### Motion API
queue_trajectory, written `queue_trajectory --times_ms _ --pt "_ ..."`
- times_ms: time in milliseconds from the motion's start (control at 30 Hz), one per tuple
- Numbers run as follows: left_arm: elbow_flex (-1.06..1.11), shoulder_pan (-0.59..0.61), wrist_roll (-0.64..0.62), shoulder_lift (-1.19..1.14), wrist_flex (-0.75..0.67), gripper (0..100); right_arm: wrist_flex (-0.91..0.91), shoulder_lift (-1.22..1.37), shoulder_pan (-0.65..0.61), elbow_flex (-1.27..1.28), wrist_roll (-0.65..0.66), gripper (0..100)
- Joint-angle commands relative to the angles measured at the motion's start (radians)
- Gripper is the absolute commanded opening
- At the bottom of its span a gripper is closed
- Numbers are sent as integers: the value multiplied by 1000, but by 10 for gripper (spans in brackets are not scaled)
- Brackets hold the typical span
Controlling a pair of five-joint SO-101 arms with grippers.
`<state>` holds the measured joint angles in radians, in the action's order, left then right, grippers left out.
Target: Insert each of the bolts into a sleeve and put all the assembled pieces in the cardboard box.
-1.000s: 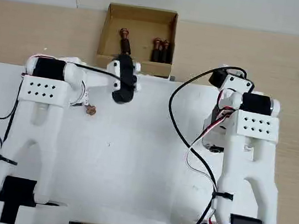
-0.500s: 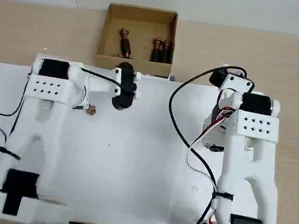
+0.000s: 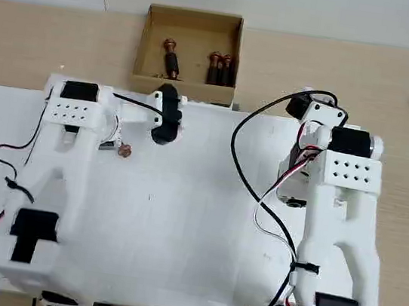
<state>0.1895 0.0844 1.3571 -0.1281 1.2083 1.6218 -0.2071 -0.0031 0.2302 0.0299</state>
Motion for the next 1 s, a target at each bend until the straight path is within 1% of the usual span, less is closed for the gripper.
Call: queue_trajectory --times_ms 0,67,267,433,967 --pt "-12 26 269 -25 -112 95 -7 -47 4 -9 -6 4" --pt "-12 34 269 -38 -133 95 -5 -47 4 -9 -8 4" --pt "-8 35 265 -44 -133 90 -4 -47 4 -9 -9 4" --pt "-7 29 183 -43 -133 90 -12 -41 4 -9 -9 4" --pt "-5 3 178 -38 -143 90 -13 -39 4 -9 -11 4"
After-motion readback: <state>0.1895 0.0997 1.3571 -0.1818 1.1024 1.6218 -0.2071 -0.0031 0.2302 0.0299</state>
